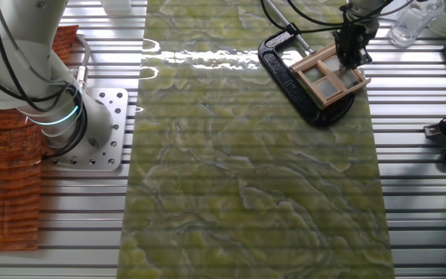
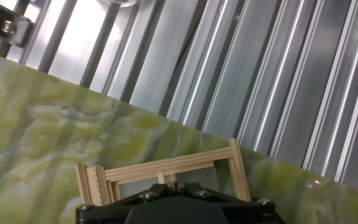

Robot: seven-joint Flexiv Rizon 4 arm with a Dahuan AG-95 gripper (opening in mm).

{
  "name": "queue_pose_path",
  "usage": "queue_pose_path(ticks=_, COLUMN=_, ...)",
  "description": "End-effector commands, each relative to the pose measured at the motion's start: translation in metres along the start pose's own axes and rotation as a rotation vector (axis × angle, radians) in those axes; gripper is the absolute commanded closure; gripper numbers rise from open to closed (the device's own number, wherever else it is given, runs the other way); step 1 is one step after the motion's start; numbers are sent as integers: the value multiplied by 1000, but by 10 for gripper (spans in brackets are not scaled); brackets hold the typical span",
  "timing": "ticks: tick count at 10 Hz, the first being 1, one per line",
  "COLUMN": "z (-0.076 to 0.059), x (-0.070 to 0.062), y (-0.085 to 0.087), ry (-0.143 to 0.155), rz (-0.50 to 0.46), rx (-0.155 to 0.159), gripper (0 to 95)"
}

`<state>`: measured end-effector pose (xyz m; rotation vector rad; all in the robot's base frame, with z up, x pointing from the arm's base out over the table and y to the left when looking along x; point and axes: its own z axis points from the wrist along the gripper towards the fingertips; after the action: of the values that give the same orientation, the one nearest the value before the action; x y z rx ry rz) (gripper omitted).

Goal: Open a sliding window

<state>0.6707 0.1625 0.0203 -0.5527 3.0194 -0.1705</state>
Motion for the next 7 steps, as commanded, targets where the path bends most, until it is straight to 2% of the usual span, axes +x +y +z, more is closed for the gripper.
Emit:
queue_pose_path(ticks=1, z=0, x=0, y=2, ry=-2, rz=3, rx=0, gripper=950)
queue_pose_path(ticks=7, z=0, x=1, y=6, ry=-3, rz=5, rx=-2, gripper=950)
